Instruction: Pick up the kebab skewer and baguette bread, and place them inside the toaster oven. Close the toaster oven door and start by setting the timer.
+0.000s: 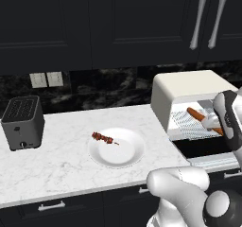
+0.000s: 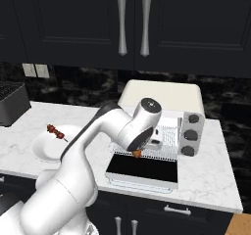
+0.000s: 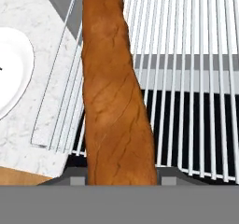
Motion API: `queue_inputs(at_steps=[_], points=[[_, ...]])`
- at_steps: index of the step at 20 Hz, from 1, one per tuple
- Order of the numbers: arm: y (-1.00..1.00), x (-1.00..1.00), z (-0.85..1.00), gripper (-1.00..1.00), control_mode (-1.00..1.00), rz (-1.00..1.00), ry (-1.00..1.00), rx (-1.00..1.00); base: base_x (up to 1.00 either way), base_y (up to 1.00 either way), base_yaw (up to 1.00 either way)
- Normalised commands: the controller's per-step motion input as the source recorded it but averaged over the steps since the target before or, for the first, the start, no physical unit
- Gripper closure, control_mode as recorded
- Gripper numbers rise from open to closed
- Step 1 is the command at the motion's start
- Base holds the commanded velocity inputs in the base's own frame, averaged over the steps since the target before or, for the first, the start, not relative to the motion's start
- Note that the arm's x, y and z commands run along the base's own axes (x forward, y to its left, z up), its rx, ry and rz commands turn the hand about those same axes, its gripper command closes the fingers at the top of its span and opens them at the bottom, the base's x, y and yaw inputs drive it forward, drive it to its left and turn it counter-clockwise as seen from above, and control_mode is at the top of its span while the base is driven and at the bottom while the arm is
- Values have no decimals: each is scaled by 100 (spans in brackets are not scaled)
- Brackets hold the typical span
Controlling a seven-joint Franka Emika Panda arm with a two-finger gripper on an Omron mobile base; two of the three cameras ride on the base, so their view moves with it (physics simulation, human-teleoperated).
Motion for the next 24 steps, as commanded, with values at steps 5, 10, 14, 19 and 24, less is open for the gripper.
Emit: queue_inputs(at_steps=[5,10,14,19,24], points=[[0,40,-30,100,-100,0,0,4,0,0,0],[0,35,-13,100,-100,0,0,3,0,0,0],[0,20,-29,100,-100,0,0,0,0,0,0],[0,2,-35,100,-100,0,0,0,0,0,0],[0,0,-32,100,-100,0,0,0,0,0,0]])
